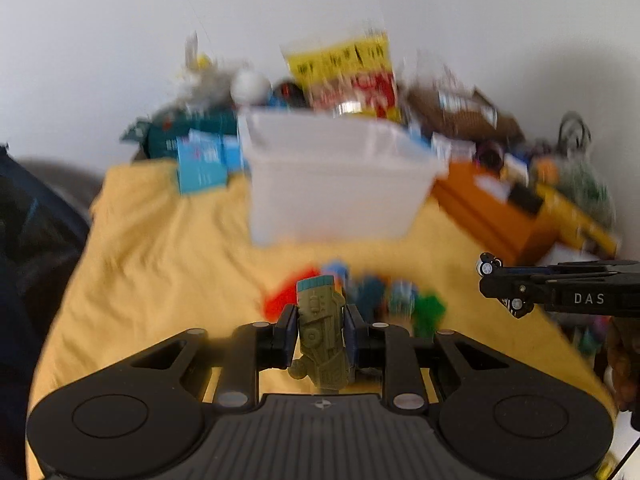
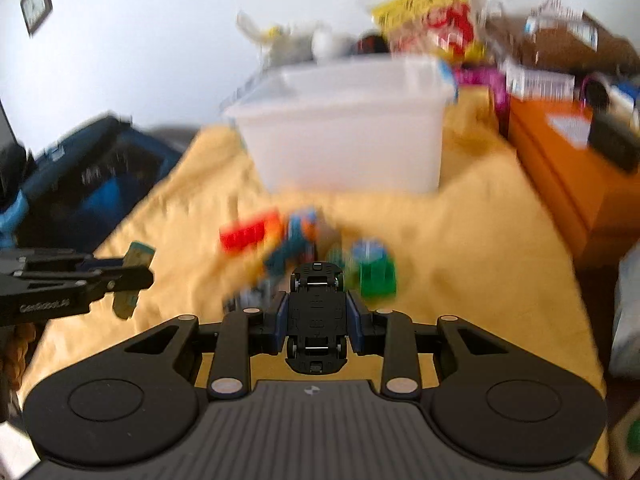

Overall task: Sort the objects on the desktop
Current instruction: 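Carry both held pieces over the white bin and open both tools, then grasp a black car with the left tool while the right tool grasps a green brick, then carry the car and green brick over the white bin and open both tools, then grasp the white-green toy car with the left tool while the right tool grasps a green square brick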

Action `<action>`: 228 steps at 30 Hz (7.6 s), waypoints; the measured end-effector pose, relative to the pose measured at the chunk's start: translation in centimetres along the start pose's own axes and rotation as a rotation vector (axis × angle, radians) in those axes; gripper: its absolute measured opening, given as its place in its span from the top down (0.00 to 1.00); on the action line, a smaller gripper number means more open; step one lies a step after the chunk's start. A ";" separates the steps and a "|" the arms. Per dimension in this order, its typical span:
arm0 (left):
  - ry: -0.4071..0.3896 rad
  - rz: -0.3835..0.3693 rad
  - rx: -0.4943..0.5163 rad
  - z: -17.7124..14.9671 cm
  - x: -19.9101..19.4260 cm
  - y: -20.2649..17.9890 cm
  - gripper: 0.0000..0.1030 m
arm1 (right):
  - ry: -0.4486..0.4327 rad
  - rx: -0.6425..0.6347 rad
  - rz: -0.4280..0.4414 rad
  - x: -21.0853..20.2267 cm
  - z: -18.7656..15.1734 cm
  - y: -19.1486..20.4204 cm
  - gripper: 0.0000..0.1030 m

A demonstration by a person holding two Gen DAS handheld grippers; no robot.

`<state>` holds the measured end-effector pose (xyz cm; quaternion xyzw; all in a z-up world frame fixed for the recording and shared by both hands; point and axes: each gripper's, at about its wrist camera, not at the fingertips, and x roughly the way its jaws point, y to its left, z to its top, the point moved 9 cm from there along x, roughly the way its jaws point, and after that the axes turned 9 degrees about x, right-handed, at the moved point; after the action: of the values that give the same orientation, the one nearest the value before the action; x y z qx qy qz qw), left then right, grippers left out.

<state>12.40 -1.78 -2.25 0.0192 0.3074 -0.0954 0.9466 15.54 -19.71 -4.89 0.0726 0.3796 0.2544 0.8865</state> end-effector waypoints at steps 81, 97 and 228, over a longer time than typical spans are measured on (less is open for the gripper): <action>0.255 -0.035 -0.008 -6.0 10.7 -6.0 0.36 | 0.132 -0.064 -0.126 5.0 -0.6 -3.9 0.48; 0.246 -0.009 0.132 -6.6 11.5 -3.9 0.43 | 0.165 -0.100 -0.108 6.8 -3.2 -2.8 0.47; 0.151 -0.103 0.131 -4.5 8.2 -2.8 0.64 | 0.138 -0.031 -0.113 7.4 -0.5 -6.1 0.67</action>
<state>15.80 -5.52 -10.65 0.0725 0.3718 -0.1623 0.9112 21.92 -21.20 -11.93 0.0197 0.4395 0.2143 0.8721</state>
